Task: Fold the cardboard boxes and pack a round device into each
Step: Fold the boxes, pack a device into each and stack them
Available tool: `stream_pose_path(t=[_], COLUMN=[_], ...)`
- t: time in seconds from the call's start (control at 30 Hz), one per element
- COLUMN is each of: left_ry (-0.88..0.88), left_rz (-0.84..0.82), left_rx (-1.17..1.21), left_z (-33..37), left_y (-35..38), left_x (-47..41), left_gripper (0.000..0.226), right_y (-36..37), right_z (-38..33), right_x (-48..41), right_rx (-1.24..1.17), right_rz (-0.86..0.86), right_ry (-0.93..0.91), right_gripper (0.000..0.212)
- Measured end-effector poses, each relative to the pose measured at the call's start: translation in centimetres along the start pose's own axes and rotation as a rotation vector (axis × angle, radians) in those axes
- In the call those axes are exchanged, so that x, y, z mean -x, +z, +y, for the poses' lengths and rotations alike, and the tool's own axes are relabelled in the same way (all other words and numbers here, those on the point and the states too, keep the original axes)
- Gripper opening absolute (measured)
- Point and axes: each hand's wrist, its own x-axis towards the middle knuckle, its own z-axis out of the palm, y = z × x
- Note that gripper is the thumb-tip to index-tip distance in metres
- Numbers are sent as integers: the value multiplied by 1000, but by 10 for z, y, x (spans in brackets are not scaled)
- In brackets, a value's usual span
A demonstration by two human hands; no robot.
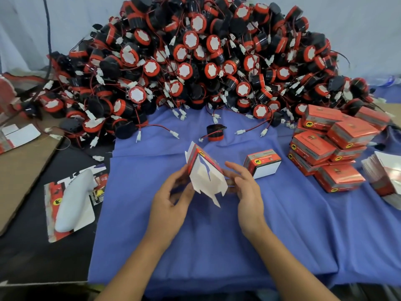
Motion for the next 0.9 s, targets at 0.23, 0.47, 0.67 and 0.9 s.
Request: stream_pose_path(t=[0.23, 0.47, 0.67, 0.9], left_ry=[24, 70, 155, 222], left_rz=[149, 156, 109, -22], left_rx=[3, 73, 1, -84], left_z=[4, 11, 16, 14], left_y=[4, 1, 3, 5], left_x=[2, 6, 11, 14], left_gripper=[35, 35, 32, 28], right_y=[4, 15, 20, 21], right_z=[2, -15, -30, -21], right_x=[9, 20, 17, 22], right_rx=[224, 188, -1, -159], right_rz=[-40, -11, -38, 53], right_ry=[-198, -190, -4, 65], right_gripper=[44, 39, 30, 25])
